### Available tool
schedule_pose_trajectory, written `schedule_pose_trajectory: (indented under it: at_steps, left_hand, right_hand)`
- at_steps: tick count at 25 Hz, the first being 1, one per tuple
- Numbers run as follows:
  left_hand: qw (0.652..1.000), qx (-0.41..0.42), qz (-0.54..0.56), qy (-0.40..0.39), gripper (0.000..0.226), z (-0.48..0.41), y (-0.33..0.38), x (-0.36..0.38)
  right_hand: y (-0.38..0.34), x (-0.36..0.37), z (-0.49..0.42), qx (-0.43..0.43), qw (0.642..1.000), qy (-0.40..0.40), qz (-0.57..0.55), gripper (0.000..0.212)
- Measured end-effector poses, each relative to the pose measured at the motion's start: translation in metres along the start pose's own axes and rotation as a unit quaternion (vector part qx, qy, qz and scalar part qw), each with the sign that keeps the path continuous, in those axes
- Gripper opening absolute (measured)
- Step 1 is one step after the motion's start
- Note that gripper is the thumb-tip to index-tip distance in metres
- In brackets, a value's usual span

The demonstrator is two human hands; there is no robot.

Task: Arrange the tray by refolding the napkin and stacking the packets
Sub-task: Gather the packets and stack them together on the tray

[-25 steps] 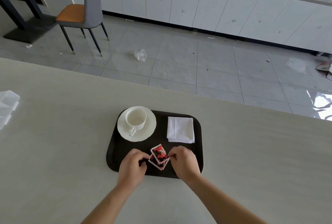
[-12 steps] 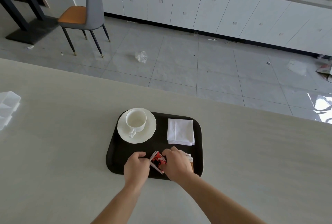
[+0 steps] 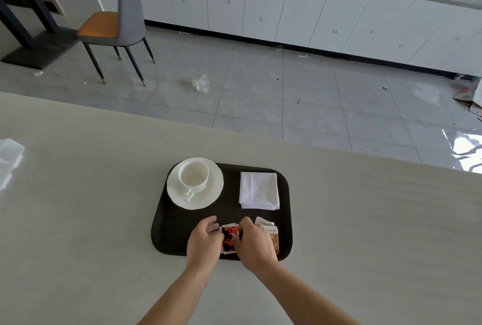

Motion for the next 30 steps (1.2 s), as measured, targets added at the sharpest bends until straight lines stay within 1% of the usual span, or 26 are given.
schedule_pose_trajectory:
  at_steps: [2,5,7,9,11,13,18,21,24,30]
  left_hand:
    - [1.000,0.016,0.001,-0.013,0.044,0.000,-0.003,-0.001]
    - [0.999,0.035,-0.039,0.015,0.048,0.000,-0.012,-0.009]
    - [0.995,0.047,-0.083,0.011,0.049,-0.001,-0.010,-0.006]
    - [0.990,0.064,-0.125,0.004,0.052,0.000,-0.006,0.001]
    - [0.986,0.083,-0.145,0.007,0.052,0.002,-0.003,0.006]
    - [0.987,0.084,-0.140,0.004,0.051,0.003,-0.004,0.008]
    - [0.991,0.070,-0.116,-0.009,0.047,0.001,-0.006,0.005]
    - [0.991,0.069,-0.112,-0.006,0.046,0.001,-0.005,0.005]
    - [0.992,0.065,-0.107,-0.005,0.046,0.001,-0.005,0.006]
    - [0.992,0.064,-0.109,-0.001,0.046,0.001,-0.005,0.005]
  right_hand:
    - [0.004,0.000,0.004,-0.005,1.000,0.015,-0.005,0.016]
    - [0.027,-0.017,0.008,0.010,0.997,0.078,-0.005,0.014]
    - [0.051,-0.034,0.008,0.024,0.994,0.103,0.016,0.022]
    - [0.068,-0.042,0.007,0.002,0.995,0.082,0.065,0.030]
    - [0.071,-0.042,0.002,-0.031,0.994,0.041,0.096,0.029]
    - [0.071,-0.039,-0.004,-0.041,0.994,0.020,0.101,0.027]
    - [0.071,-0.036,-0.018,-0.037,0.993,-0.003,0.113,0.025]
    - [0.071,-0.038,-0.020,-0.026,0.994,0.027,0.101,0.023]
    - [0.073,-0.036,-0.022,-0.026,0.996,0.033,0.074,0.034]
    - [0.068,-0.036,-0.026,-0.017,0.998,0.035,0.055,0.022]
Point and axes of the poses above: each hand's wrist, its own z-axis away from the middle knuckle, its own x-axis out of the palm, y = z × x, the point moved 4 cm from there along -z, towards the middle knuckle, and after that the axes turned 5 degrees about -x, right-handed, at the moved point
